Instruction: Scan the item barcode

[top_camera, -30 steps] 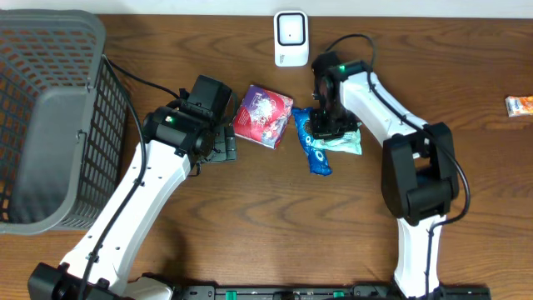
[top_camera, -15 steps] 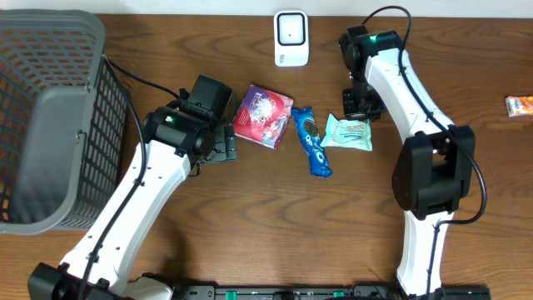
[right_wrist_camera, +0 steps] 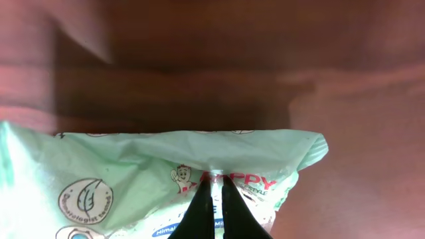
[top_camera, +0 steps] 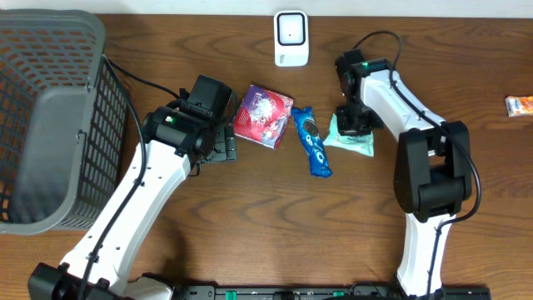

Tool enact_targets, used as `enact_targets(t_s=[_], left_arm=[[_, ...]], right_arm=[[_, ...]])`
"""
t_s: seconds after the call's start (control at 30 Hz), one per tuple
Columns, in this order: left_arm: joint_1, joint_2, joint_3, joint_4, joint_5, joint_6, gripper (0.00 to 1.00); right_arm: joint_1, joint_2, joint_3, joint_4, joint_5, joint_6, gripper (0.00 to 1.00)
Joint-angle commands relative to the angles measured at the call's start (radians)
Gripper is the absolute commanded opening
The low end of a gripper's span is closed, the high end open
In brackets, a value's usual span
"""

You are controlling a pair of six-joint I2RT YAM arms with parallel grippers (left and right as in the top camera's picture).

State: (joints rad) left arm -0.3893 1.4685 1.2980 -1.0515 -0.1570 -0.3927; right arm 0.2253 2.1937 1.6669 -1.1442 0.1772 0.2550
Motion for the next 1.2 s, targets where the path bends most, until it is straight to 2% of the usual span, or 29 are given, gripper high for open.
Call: enact_targets(t_s=[0.0, 0.07, 0.17, 0.23, 0.27, 0.37, 0.47, 0.5, 0.67, 0.77, 0.87, 0.93, 0.97, 1.03, 1.07, 1.13, 1.17], left_arm=[[-0.003, 0.002, 0.002, -0.006, -0.012, -0.006, 0.98], [-0.003, 0.002, 0.002, -0.006, -0.012, -0.006, 0.98], [-0.003, 0.002, 0.002, -0.006, -0.012, -0.006, 0.98], [-0.003, 0.002, 0.002, -0.006, -0.012, -0.006, 0.98], [-0.003, 0.002, 0.002, -0.006, -0.012, -0.006, 0.98], [-0.003, 0.002, 0.002, -0.006, -0.012, -0.006, 0.98], [-0.003, 0.002, 0.002, -0.006, -0.012, -0.006, 0.98], [-0.003, 0.002, 0.002, -0.006, -0.012, -0.006, 0.98], [-0.003, 0.002, 0.002, -0.006, -0.012, -0.006, 0.98], [-0.003, 0.002, 0.002, -0.006, -0.012, -0.006, 0.98], [-0.003, 0.002, 0.002, -0.006, -0.012, -0.006, 0.98], [-0.003, 0.002, 0.002, -0.006, -0.012, -0.006, 0.98], [-0.003, 0.002, 0.002, -0.006, -0.012, -0.006, 0.98], [-0.003, 0.002, 0.002, -0.006, -0.012, -0.006, 0.98], [-0.003, 0.002, 0.002, -0.006, -0.012, -0.006, 0.98], [-0.003, 0.002, 0.002, -0.006, -0.012, -0.006, 0.98], [-0.003, 0.002, 0.002, -0.006, -0.012, -0.006, 0.98]], right_arm=[[-0.053, 0.016, 0.042, -0.08, 0.027, 0.002, 0.07], [-0.077, 0.016, 0.111, -0.148, 0.025, -0.003, 0.11], [-0.106, 0.016, 0.208, -0.216, -0.088, -0.129, 0.26], [-0.112, 0.016, 0.212, -0.219, -0.215, -0.243, 0.48], [-0.113, 0.016, 0.209, -0.224, -0.285, -0.314, 0.53], [-0.11, 0.016, 0.18, -0.226, -0.39, -0.568, 0.78], [-0.109, 0.017, 0.138, -0.188, -0.324, -0.739, 0.85], [-0.11, 0.017, 0.103, -0.111, -0.229, -0.76, 0.87], [-0.14, 0.017, 0.003, 0.017, -0.191, -0.791, 0.95], [-0.166, 0.017, -0.042, 0.055, -0.19, -0.847, 0.92], [-0.2, 0.017, -0.075, 0.103, -0.223, -0.848, 0.99], [-0.221, 0.017, -0.086, 0.101, -0.29, -0.848, 0.99], [-0.232, 0.017, -0.094, 0.098, -0.33, -0.848, 0.94], [-0.247, 0.017, -0.1, 0.085, -0.398, -0.843, 0.57], [-0.253, 0.017, -0.102, 0.076, -0.439, -0.827, 0.47], [-0.257, 0.017, -0.104, 0.071, -0.499, -0.772, 0.32], [-0.257, 0.017, -0.104, 0.069, -0.524, -0.731, 0.31]])
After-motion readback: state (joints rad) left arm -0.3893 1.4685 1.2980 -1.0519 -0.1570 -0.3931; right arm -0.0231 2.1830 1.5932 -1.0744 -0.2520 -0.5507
